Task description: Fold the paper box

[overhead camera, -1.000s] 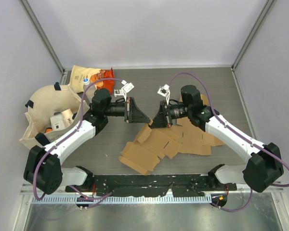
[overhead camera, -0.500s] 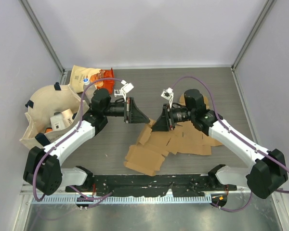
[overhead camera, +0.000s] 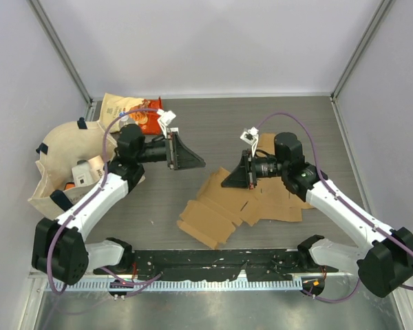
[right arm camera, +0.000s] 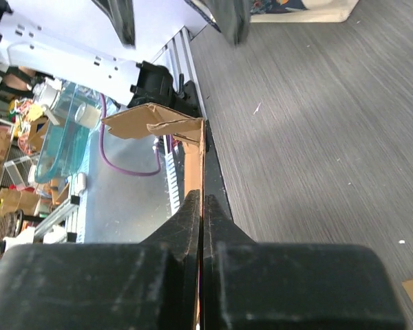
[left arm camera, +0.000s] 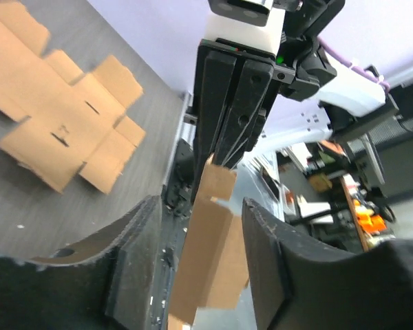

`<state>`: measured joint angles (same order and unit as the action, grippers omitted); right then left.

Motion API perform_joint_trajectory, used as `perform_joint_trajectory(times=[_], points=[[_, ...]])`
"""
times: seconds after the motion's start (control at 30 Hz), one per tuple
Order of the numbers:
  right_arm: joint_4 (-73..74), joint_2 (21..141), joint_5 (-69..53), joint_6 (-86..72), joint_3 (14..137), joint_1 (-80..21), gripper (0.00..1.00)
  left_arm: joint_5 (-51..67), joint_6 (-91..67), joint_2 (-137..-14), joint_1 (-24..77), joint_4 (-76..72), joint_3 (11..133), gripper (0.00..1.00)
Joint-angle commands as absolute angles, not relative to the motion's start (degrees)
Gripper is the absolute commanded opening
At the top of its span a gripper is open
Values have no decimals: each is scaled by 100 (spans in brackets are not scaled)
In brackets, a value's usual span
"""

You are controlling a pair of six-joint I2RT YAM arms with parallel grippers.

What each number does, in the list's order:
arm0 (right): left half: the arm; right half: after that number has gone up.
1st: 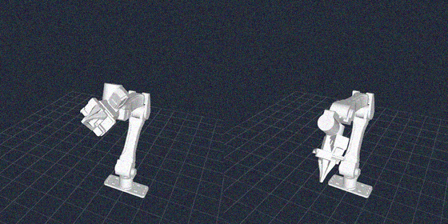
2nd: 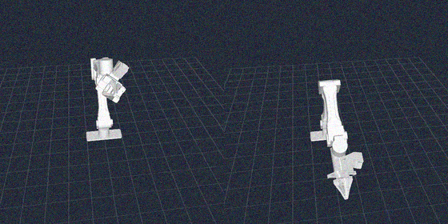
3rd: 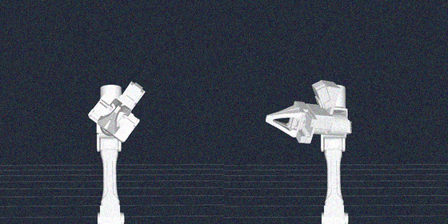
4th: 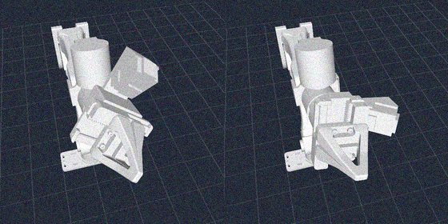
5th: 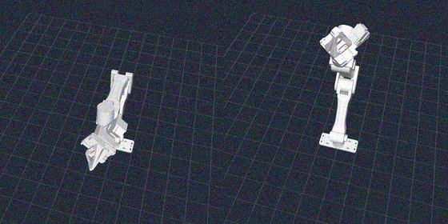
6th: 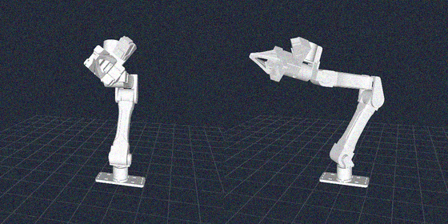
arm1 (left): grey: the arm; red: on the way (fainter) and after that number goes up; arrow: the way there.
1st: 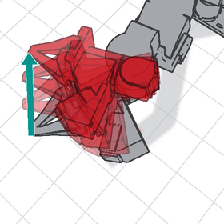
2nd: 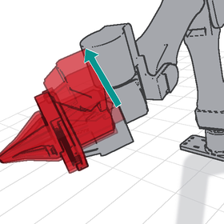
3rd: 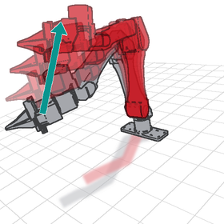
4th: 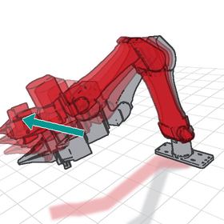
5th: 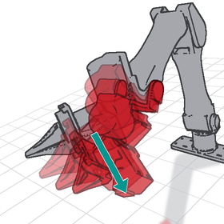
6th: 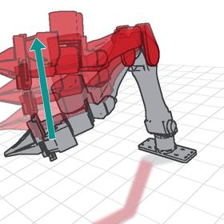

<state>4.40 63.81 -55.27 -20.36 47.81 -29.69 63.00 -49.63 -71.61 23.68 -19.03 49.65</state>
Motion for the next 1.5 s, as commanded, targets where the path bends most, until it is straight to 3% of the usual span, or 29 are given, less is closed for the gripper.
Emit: perform_joint_trajectory(times=[0.0,0.23,0.4,0.53,0.67,0.73,0.8,0.97,1.3,1.47], points=[[80,6126,-5651,-2373,4825,-2743,1,6091,-5563,-6514,1900,-2531,4650,55],[-1114,6135,-6222,-3269,4773,-2399,1,6108,-5809,-6187,1767,-2627,3929,50],[-1310,6240,-6232,-3428,4878,-2399,1,6345,-5880,-6328,2327,-2927,3911,50],[-1301,6302,-6223,-3419,4966,-2399,1,6398,-6037,-6346,2487,-3312,3859,40],[-1116,6328,-6153,-3270,5001,-2391,1,6451,-6100,-6311,2487,-3445,3771,42],[-1107,6320,-6126,-3270,4992,-2373,1,6416,-6030,-6249,2470,-3331,3709,50],[-1099,6319,-6135,-3270,5010,-2373,1,6320,-5959,-6101,2347,-3157,3604,52],[-1081,6310,-6161,-3278,5019,-2347,1,6380,-6099,-5915,1882,-3138,3331,49],[-1257,6416,-6231,-3340,5045,-2347,1,6679,-7321,-6363,2284,-4974,3120,45],[-1283,6416,-6231,-3366,5045,-2347,1,6706,-7321,-6469,2417,-5071,3068,31]])
